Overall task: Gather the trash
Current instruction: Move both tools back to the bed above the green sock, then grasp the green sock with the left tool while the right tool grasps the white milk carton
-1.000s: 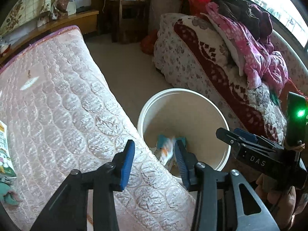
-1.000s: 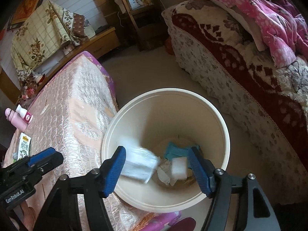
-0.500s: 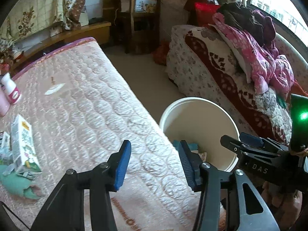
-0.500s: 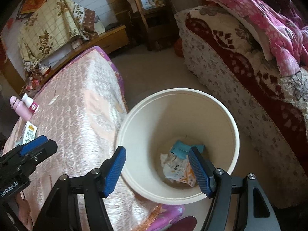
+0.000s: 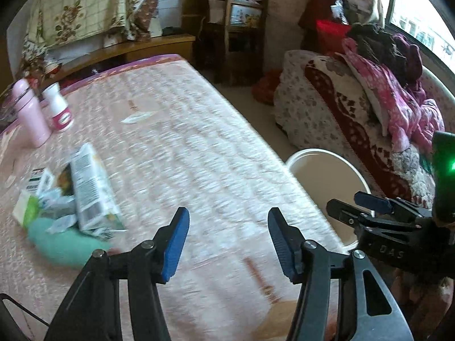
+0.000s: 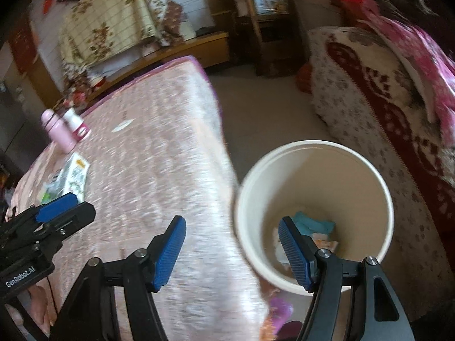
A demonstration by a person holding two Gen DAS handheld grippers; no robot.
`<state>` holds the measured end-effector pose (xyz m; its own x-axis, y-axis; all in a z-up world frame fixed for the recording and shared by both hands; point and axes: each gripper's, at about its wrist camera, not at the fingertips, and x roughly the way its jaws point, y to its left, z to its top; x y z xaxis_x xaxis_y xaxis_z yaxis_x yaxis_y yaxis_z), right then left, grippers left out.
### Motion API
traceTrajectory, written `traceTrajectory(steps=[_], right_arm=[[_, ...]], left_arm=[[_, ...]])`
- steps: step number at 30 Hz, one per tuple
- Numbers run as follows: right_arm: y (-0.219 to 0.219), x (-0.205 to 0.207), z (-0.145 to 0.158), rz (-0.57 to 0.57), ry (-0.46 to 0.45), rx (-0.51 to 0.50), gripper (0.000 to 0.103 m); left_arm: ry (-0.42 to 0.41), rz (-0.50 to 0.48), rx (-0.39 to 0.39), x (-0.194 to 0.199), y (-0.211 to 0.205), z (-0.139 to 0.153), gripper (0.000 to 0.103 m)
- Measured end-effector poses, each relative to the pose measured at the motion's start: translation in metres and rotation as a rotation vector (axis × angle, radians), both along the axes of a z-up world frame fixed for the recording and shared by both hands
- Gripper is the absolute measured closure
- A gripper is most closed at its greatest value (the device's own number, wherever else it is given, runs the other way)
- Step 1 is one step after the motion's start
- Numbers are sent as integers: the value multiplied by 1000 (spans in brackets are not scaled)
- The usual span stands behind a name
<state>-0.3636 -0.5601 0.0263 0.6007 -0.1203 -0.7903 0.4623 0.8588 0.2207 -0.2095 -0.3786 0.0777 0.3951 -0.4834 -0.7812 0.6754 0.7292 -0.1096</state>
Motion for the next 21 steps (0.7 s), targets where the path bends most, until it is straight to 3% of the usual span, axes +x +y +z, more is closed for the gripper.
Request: traceTrajectory(steps=[10,21], right_arm=[[59,35,4,140,0,2,32],[105,71,3,270,1,29,32]], left_arm=[[96,132,31,48,82,-32,45],[125,296,68,44,227,-24,45]])
